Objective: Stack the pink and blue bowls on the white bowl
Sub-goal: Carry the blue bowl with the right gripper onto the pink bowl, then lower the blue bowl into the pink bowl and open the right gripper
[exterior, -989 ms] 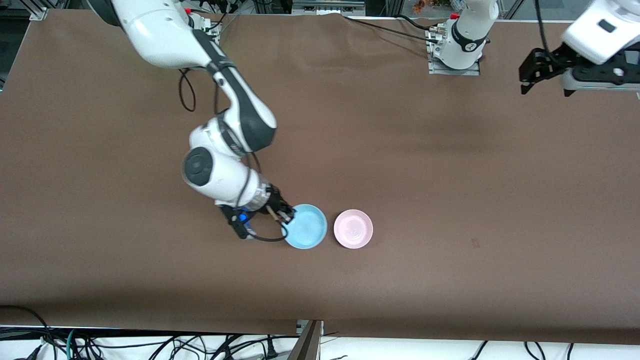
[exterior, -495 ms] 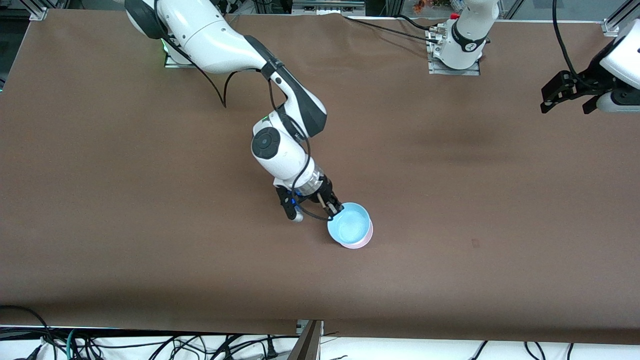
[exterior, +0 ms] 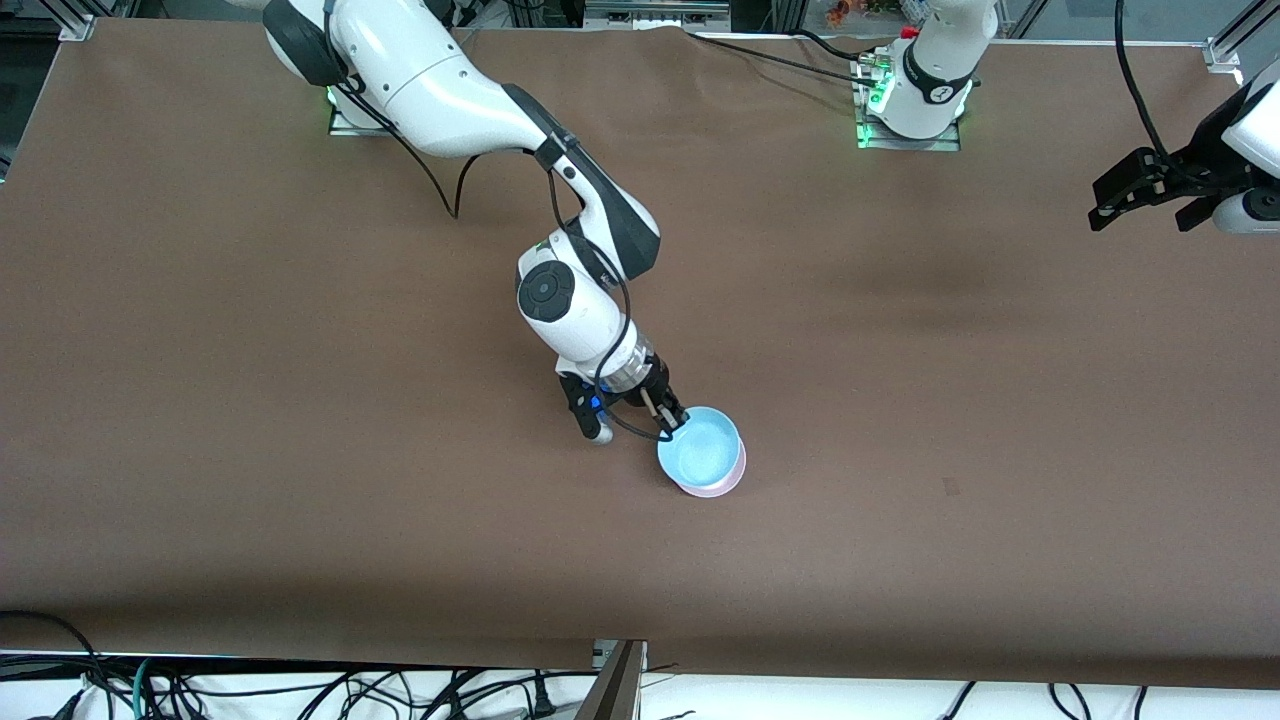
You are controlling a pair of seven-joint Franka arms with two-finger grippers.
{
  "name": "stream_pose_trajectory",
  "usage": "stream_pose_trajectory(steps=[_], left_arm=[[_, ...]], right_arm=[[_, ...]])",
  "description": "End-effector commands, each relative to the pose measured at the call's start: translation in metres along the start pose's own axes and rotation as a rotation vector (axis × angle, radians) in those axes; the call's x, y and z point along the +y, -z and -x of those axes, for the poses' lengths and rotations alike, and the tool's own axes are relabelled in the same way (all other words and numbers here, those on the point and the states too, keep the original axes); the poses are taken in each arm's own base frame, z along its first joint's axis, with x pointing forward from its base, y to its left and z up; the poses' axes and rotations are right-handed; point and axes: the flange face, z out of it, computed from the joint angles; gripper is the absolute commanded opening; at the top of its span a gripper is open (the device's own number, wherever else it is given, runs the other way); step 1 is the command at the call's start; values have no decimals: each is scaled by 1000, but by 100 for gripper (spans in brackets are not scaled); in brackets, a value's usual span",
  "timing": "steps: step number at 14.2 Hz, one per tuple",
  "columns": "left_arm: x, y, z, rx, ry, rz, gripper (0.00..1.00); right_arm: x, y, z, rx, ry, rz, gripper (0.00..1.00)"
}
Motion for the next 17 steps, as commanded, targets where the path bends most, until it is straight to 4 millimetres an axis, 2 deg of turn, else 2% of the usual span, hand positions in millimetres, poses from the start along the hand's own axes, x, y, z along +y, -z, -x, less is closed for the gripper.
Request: stream_pose_trajectory(steps=[1,8,13,14,17], left_arm=[[-2,-1,4,-14,-19,36,94],[-14,3,4,-5,-3,47,100],[-7,-8,-5,-27,-14,48,100],[-3,-10,-7,-28,-19,59,100],[8,-16,-12,-35,-33,110,100]], right_arm=[[-3,-8,9,16,30,-33,4],[-1,-14,16,11,35,-42,4],[3,-22,17,22,58,-38,6],[4,-24,18,23,60,-37,9],[2,-21,16,28,71,-41,37]])
